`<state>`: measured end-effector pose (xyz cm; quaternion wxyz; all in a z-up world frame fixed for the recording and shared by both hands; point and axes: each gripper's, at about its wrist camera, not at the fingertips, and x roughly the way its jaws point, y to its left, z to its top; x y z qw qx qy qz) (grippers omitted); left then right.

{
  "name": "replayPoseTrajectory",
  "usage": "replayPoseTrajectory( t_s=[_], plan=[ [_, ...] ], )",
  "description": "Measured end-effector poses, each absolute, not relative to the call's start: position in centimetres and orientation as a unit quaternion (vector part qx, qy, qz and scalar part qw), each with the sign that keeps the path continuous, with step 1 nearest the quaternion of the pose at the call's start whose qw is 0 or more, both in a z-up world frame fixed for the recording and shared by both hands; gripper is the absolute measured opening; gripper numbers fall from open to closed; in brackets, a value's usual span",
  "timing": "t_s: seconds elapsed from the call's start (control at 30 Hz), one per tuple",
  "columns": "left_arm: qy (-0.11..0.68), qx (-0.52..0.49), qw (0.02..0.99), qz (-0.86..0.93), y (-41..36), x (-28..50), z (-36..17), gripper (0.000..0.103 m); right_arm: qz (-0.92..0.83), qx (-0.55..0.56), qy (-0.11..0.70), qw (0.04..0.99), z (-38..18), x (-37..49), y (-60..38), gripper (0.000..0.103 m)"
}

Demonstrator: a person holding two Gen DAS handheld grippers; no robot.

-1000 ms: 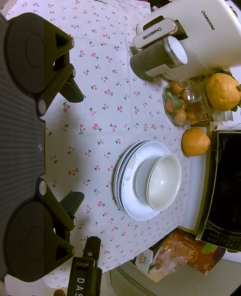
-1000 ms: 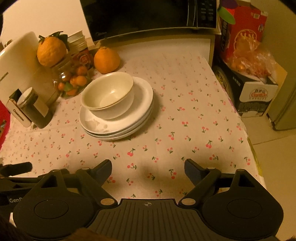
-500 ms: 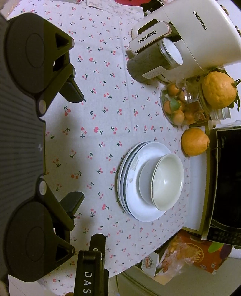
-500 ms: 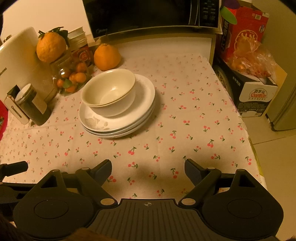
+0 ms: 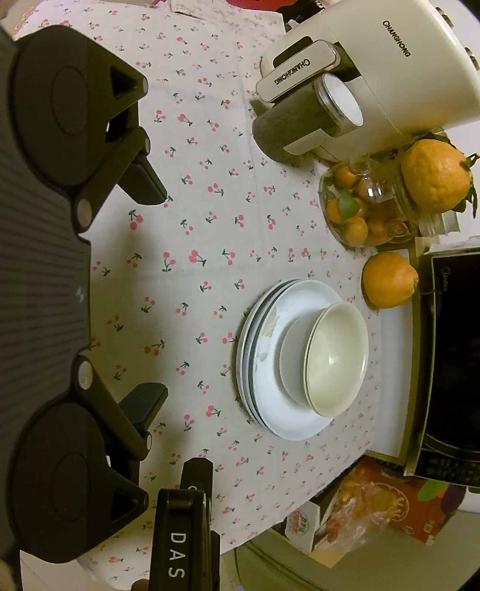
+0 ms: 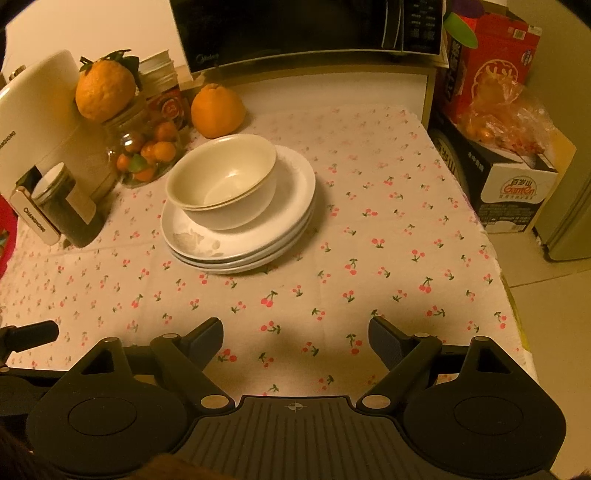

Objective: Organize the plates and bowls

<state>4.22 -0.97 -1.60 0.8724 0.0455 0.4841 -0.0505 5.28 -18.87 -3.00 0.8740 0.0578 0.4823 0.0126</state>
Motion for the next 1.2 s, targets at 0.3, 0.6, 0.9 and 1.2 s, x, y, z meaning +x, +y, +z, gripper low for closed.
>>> replayPoseTrajectory(
  t_s=[0.3,0.6,0.9,1.2],
  plan=[
    [0.485,0.044,0.872,-0.053,-1.00,4.24,-1.63,0.103,0.013,0.065,0.487,0.871,-3.17,5.34,-19.03,0.088],
    [0.488,0.041,0.870,-0.055,-1.04,4.17,-1.60,0.103,0.015,0.064,0.489,0.870,-3.25,5.35,-18.91,0.088],
    [0.488,0.041,0.870,-0.055,-1.05,4.16,-1.58,0.103,0.015,0.063,0.490,0.870,-3.27,5.34,-18.90,0.088],
    [0.489,0.038,0.870,-0.060,-1.06,4.03,-1.59,0.103,0.014,0.064,0.490,0.870,-3.31,5.35,-18.87,0.088]
  ],
)
